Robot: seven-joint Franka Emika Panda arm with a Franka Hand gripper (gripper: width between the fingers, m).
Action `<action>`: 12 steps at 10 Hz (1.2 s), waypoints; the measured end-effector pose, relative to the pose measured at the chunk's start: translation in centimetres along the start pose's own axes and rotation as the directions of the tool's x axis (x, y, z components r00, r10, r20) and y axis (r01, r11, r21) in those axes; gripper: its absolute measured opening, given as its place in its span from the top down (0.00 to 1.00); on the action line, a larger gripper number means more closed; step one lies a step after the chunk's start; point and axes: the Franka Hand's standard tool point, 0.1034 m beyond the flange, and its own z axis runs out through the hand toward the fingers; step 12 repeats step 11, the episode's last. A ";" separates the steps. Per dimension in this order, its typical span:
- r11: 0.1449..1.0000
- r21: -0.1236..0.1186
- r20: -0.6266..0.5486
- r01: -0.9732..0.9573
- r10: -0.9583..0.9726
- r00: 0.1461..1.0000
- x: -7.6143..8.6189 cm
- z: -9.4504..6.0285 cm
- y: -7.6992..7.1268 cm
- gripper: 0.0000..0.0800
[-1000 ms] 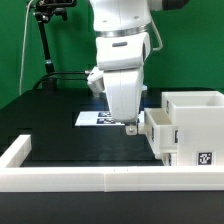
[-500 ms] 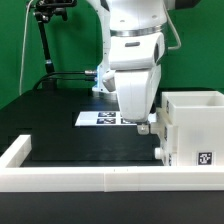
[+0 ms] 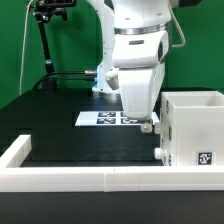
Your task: Assemble drawer
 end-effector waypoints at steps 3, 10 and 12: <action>1.000 0.005 0.004 0.025 -0.025 1.000 -1.6 0.2 -0.1 0.19; 1.000 -0.004 0.005 -0.001 0.001 1.000 -3.3 0.6 -0.4 0.19; 1.000 -0.004 0.005 -0.001 0.001 1.000 -3.3 0.6 -0.4 0.19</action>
Offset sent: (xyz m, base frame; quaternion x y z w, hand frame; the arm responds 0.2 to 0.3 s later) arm -0.0430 -0.0580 -0.0015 -0.0437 -0.0056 -0.0262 0.9987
